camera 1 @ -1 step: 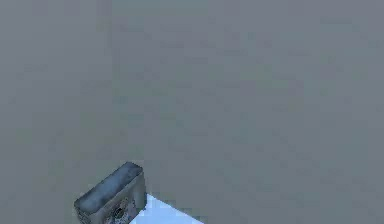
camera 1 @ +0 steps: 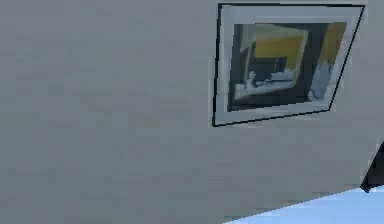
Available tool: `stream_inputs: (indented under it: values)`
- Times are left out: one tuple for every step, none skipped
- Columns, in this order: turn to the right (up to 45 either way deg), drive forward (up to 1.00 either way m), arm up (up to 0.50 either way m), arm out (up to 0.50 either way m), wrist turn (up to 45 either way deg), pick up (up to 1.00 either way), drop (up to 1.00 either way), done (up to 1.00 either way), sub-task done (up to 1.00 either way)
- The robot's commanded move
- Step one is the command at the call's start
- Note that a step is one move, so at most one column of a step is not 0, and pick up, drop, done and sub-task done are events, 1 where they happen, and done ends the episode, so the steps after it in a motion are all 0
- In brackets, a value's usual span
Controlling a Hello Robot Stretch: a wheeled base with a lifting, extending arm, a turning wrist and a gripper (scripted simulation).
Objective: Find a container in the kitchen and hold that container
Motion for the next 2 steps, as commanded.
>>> stream_inputs:
  values:
    - [45.0,0.0,0.0,0.0,0.0,0.0,0.0,0.0,0.0]
    - [30.0,0.0,0.0,0.0,0.0,0.0,0.0,0.0,0.0]
